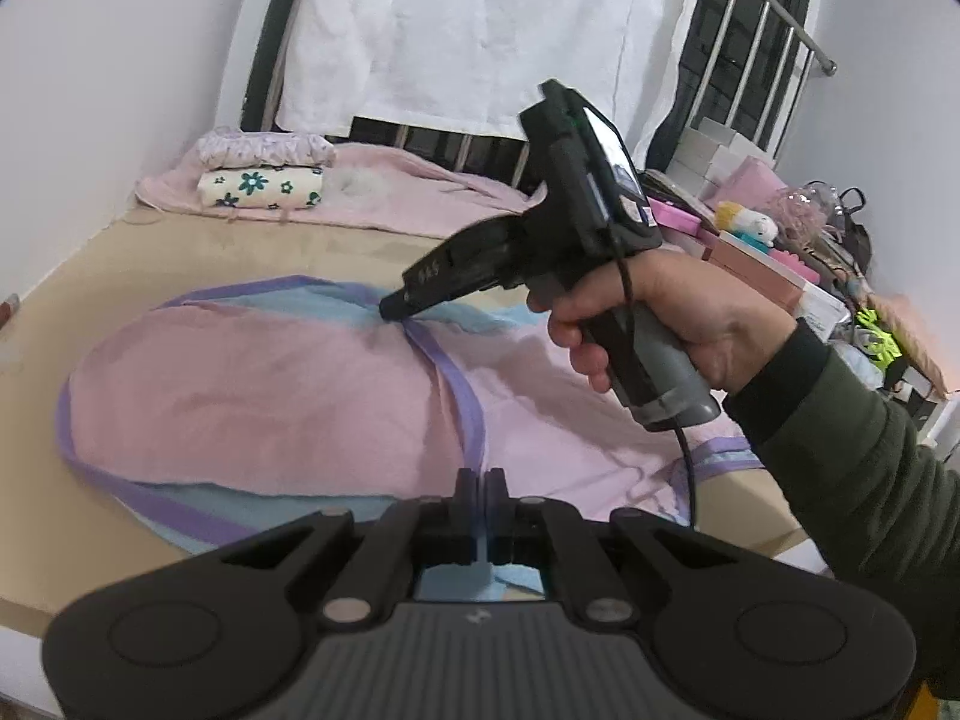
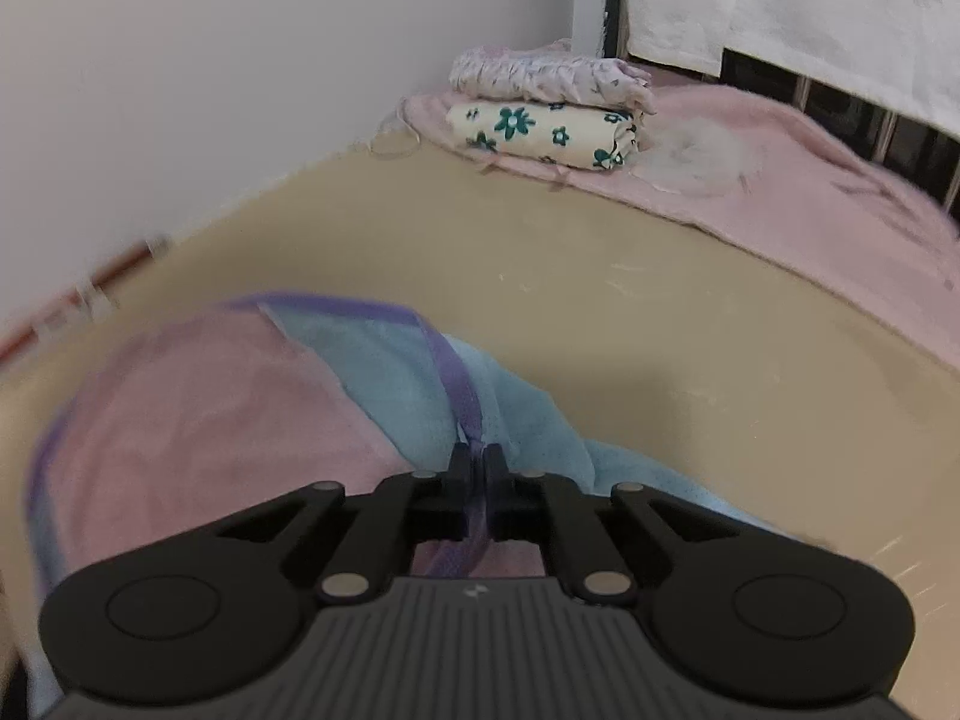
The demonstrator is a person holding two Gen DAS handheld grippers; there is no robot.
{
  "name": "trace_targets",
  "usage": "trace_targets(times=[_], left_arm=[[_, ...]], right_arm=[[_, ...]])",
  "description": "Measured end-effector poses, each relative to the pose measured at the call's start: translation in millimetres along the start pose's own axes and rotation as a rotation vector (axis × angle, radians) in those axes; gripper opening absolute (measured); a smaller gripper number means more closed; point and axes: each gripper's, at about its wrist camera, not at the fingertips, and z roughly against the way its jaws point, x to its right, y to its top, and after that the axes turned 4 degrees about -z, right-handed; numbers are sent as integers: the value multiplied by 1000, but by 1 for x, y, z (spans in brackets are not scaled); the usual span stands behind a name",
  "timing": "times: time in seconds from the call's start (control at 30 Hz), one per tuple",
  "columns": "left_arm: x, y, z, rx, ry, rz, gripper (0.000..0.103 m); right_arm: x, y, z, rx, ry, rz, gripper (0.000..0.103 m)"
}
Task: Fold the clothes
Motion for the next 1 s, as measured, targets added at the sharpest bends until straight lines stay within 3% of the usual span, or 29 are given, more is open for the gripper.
trace_targets(times=[0.1,0.2,0.27,0.37,0.5,0.63,0.7,0.87,0.93,1.0], left_arm=[[5,2,2,12,-16,-14,1],[12,5,2,27,-24,-49,1],[15,3,-4,7,-4,-60,1],[15,1,-6,-11,-2,-53,1],[20,-1,-2,-4,-27,-62,1],[27,-2,-3,-2,-18,-93,1],[27,-2,-3,-1,-15,-94,1],[25,1,0,13,-38,-73,1],[25,2,-1,13,-20,-81,1],[23,1,-2,11,3,-88,1]], right_arm=[[19,0,11,33,61,-121,3],[45,-2,19,52,186,-297,4],[53,-4,15,22,195,-327,5],[36,-8,11,-26,105,-225,10],[-1,-21,29,-11,30,-17,40],[-27,-32,30,-28,-72,138,36],[-28,-32,34,-26,-95,142,23],[-20,-25,53,35,-111,94,12],[-20,-26,58,37,-98,98,14],[-25,-31,64,4,-51,131,32]])
